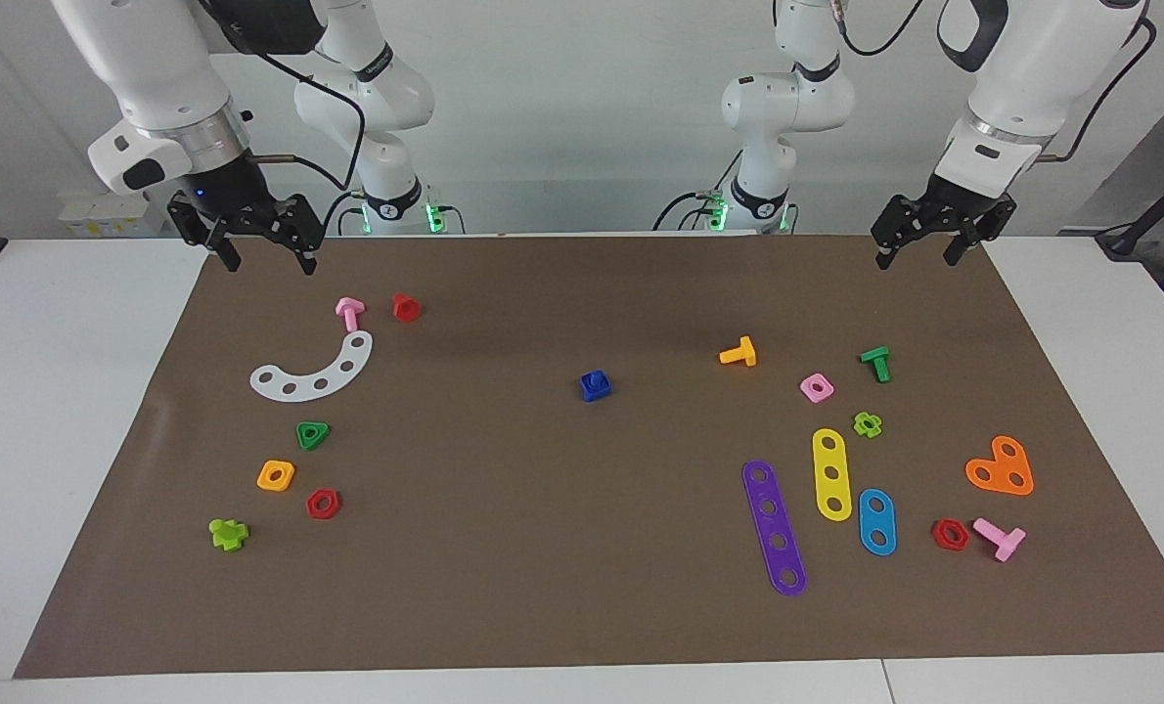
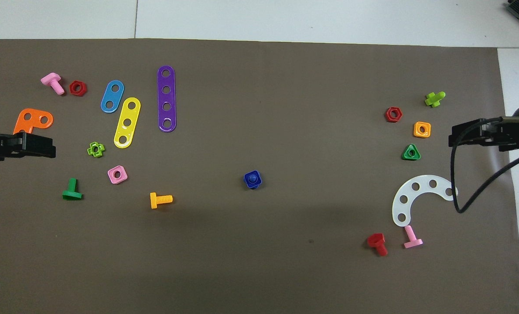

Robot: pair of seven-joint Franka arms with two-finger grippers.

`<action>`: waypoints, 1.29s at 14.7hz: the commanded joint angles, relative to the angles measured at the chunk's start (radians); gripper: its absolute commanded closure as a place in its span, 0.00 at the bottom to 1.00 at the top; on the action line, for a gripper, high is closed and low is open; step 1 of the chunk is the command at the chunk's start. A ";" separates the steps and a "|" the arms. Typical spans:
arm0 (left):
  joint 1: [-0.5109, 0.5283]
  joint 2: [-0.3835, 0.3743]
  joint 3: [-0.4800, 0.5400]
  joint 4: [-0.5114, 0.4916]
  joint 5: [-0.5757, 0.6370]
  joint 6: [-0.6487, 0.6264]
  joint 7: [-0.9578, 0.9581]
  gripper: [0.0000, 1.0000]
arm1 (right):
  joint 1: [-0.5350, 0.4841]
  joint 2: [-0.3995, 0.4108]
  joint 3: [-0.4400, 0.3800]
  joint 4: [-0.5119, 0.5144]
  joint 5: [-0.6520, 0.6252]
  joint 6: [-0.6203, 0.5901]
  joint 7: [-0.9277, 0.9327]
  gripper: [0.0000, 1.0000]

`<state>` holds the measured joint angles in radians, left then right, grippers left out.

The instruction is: Unscrew and place screws in storage area

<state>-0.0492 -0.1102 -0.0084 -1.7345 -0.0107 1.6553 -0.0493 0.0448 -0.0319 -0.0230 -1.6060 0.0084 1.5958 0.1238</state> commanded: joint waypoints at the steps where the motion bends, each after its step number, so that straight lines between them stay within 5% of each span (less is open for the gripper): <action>1: -0.014 -0.011 0.010 -0.014 0.029 0.003 0.029 0.00 | -0.013 -0.003 0.005 0.005 0.025 -0.016 -0.033 0.00; 12: -0.023 -0.016 0.004 -0.034 -0.034 -0.031 0.023 0.00 | -0.013 -0.003 0.005 0.005 0.025 -0.016 -0.033 0.00; 19: -0.176 0.041 0.004 -0.048 -0.044 0.037 -0.157 0.01 | -0.013 -0.003 0.005 0.005 0.025 -0.016 -0.033 0.00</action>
<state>-0.1700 -0.0889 -0.0177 -1.7710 -0.0388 1.6553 -0.1365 0.0448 -0.0319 -0.0230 -1.6060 0.0084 1.5958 0.1238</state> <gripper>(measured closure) 0.004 0.000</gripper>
